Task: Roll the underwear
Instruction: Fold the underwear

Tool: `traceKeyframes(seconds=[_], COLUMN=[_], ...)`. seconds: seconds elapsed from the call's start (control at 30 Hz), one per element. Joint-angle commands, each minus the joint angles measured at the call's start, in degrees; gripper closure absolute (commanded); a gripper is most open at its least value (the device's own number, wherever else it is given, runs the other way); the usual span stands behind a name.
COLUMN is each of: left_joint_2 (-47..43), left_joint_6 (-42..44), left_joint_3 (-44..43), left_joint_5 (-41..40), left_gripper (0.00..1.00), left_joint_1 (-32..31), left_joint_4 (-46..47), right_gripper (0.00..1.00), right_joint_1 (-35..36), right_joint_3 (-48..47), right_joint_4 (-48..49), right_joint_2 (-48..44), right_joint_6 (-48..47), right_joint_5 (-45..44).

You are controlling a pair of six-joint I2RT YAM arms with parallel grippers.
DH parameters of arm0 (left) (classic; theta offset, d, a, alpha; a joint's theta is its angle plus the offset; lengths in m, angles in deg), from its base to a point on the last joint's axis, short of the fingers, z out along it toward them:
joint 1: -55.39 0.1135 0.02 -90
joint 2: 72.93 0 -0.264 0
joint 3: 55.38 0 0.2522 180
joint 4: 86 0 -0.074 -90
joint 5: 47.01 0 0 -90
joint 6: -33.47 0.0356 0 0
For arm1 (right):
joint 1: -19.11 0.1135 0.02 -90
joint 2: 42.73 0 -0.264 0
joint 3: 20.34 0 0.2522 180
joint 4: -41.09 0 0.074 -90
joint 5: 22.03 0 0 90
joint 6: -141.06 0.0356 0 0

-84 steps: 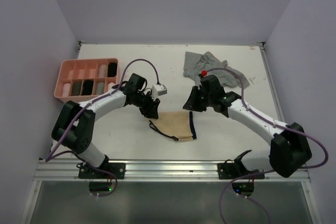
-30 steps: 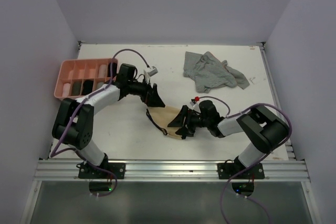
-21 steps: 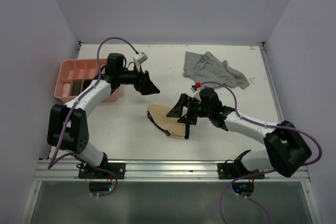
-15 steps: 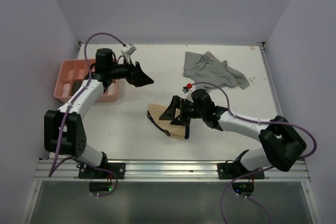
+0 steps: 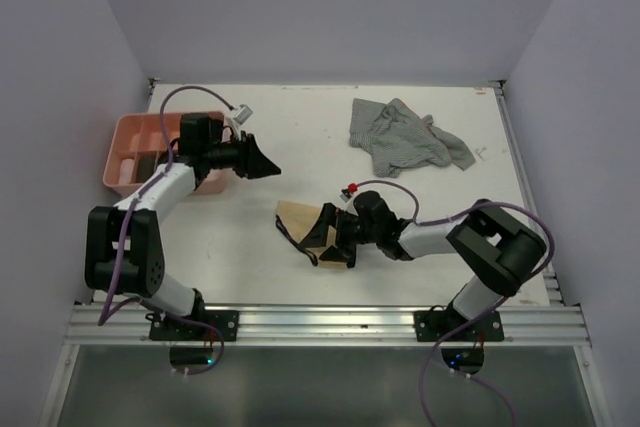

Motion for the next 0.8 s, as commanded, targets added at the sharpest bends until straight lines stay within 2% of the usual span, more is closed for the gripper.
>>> traceKeyframes(seconds=[0.0, 0.03, 0.07, 0.1, 0.2, 0.23, 0.33, 0.37, 0.47, 0.6, 0.77], left_joint_2=[0.9, 2.1, 2.8, 3.4, 5.7, 7.2, 11.2, 11.9, 14.4, 17.8, 20.4], left_joint_6=[3.0, 3.2, 3.7, 4.0, 4.4, 2.3, 0.1, 0.1, 1.2, 2.5, 5.9], left_joint_3=[2.2, 2.7, 2.8, 2.8, 3.3, 4.2, 5.0, 5.0, 5.4, 5.6, 3.7], left_joint_5=[3.7, 4.1, 4.2, 3.7, 1.8, 1.9, 2.6, 2.7, 2.3, 1.1, 0.2], left_gripper=[0.55, 0.61, 0.62, 0.63, 0.64, 0.65, 0.69, 0.70, 0.71, 0.73, 0.72], left_joint_1=[-2.3, -3.6, -4.3, -5.2, -8.9, -9.8, -10.0, -10.0, -10.0, -10.0, -10.0], left_joint_4=[1.4, 1.4, 1.0, 0.5, 1.7, 3.0, 6.6, 6.6, 6.4, 5.3, 3.0], right_gripper=[0.02, 0.02, 0.02, 0.01, 0.05, 0.06, 0.22, 0.34, 0.48, 0.53, 0.58], right_joint_1=[0.4, 0.3, 0.2, 0.1, -2.5, -3.5, -8.2, -9.1, -11.3, -11.4, -12.5], right_joint_3=[-3.5, -5.1, -6.6, -9.4, -11.1, -10.8, -7.9, -7.2, -5.4, -3.8, -2.3], right_joint_4=[-12.9, -16.5, -19.4, -24.5, -28.7, -28.9, -27.4, -26.5, -25.6, -21.0, -20.6], right_joint_2=[-7.7, -9.6, -11.2, -13.0, -16.8, -17.6, -17.2, -16.8, -12.7, -6.4, -2.3], right_joint_6=[-5.3, -6.8, -9.6, -10.8, -13.2, -13.5, -13.7, -13.9, -15.4, -16.0, -17.6], right_joint_5=[-3.9, -4.7, -6.3, -7.2, -9.3, -9.4, -7.8, -7.5, -6.4, -6.1, -8.7])
